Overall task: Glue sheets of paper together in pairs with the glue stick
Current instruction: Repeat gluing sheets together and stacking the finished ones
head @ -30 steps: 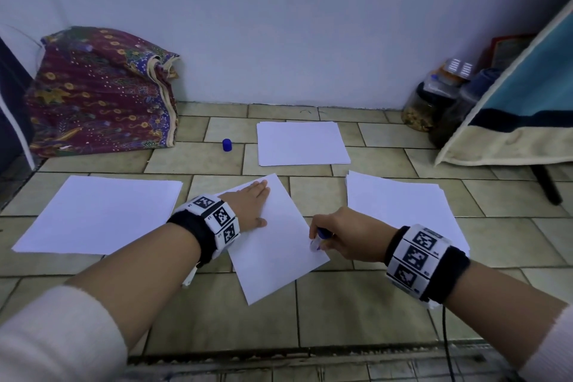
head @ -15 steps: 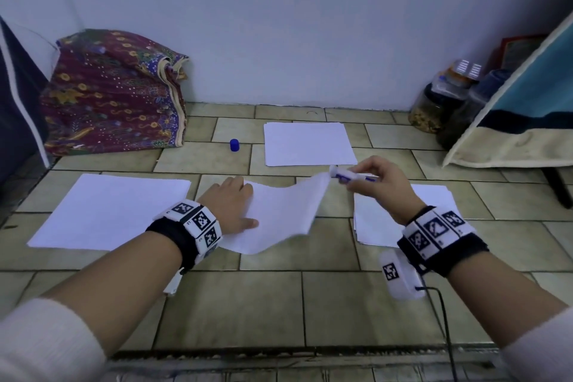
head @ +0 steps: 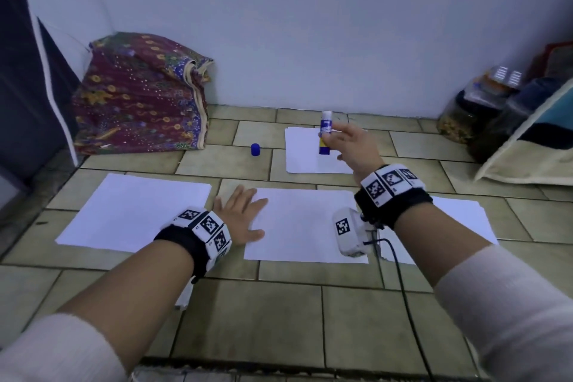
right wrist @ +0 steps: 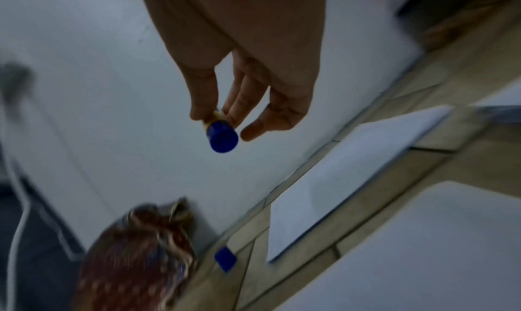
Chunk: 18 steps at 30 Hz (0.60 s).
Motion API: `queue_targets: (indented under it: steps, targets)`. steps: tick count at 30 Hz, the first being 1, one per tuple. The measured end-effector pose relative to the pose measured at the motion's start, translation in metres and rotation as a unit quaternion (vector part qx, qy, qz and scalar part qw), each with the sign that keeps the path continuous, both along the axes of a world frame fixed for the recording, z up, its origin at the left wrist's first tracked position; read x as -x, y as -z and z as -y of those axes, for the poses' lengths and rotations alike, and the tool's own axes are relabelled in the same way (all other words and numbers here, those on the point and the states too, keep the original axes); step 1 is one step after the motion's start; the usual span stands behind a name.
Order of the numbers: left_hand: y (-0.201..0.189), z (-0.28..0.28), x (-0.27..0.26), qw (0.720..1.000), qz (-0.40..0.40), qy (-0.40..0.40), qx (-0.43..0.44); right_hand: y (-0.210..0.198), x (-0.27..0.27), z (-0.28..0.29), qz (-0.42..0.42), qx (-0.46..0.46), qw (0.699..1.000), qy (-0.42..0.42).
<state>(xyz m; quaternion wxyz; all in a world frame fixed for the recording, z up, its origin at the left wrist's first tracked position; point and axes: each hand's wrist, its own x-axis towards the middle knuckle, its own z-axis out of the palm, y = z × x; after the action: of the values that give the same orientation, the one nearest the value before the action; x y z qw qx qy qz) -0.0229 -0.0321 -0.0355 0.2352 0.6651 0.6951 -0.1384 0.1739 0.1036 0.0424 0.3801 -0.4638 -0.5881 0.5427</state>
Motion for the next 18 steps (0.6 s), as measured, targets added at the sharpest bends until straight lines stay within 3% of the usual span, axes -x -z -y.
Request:
queue_targets:
  steps: [4,8,18]
  targets:
    - [0.011,0.001,-0.001,1.0,0.004,-0.008,-0.004,0.014,0.043,-0.005,0.118,-0.043,0.99,-0.064]
    - [0.009,-0.003,0.006,1.0,-0.001,0.01,0.012,0.039,0.077,-0.004,0.258,-0.091,0.956,-0.108]
    - [0.005,-0.002,0.005,1.0,0.019,-0.018,0.016,0.06,0.118,-0.009,0.361,-0.138,0.909,-0.156]
